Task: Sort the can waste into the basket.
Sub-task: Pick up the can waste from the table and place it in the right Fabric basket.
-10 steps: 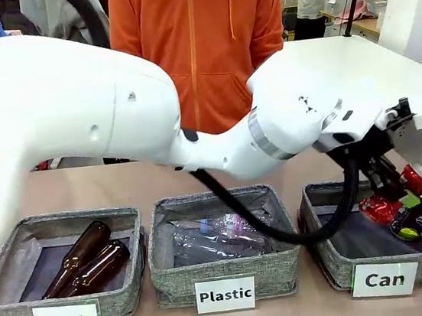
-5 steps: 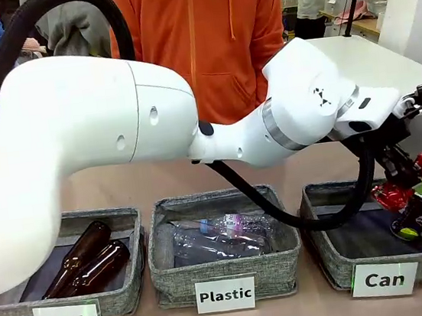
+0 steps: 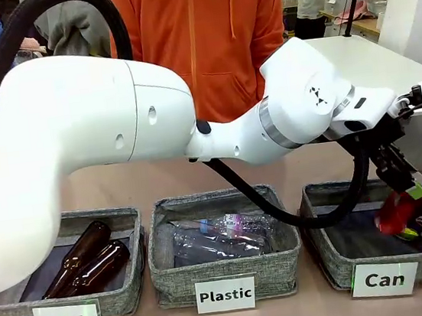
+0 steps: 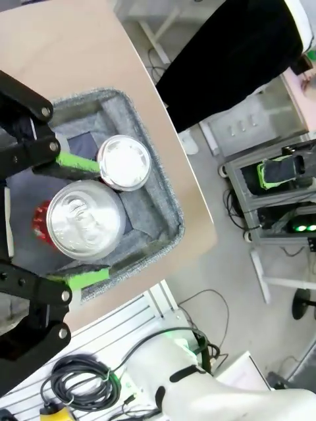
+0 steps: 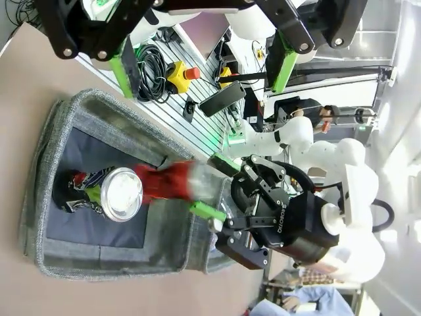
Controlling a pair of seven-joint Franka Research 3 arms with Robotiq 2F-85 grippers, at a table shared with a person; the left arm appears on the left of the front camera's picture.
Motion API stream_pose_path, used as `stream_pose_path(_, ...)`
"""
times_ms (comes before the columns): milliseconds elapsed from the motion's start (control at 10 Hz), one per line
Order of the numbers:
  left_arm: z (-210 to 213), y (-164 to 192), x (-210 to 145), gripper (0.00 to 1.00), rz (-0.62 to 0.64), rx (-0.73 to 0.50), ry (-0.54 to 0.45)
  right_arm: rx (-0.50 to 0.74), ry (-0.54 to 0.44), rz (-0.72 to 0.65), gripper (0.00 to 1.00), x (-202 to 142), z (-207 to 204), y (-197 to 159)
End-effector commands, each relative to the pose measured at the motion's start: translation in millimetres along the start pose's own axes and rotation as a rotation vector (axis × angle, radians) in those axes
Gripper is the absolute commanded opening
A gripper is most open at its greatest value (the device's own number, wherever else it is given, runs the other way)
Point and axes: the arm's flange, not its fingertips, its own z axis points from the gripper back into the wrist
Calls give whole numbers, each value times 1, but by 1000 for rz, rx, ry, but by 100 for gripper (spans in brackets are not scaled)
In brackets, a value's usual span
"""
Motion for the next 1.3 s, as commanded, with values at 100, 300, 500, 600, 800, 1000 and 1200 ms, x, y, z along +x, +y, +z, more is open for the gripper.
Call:
stream_pose_path(100, 15, 7, 3, 100, -10, 7, 27, -23, 9, -20, 100, 0, 3, 3)
stream_pose_path(300, 32, 4, 4, 100, -24, 10, 2, -23, 9, -20, 100, 0, 3, 3)
stream_pose_path(500, 68, -5, -12, 100, -2, 18, 7, -23, 9, -20, 100, 0, 3, 3)
stream_pose_path(600, 91, -14, -30, 100, 27, 13, 34, 0, 0, 0, 100, 0, 0, 0)
stream_pose_path(800, 144, -42, -80, 100, 85, -9, 67, 30, 1, -8, 100, 38, -27, 15)
stream_pose_path(1000, 192, -84, -134, 100, 174, -33, 5, -9, -55, 5, 100, 84, -70, 37)
stream_pose_path(1200, 266, -119, -185, 100, 378, 38, -156, -38, 24, 64, 100, 124, -132, 66)
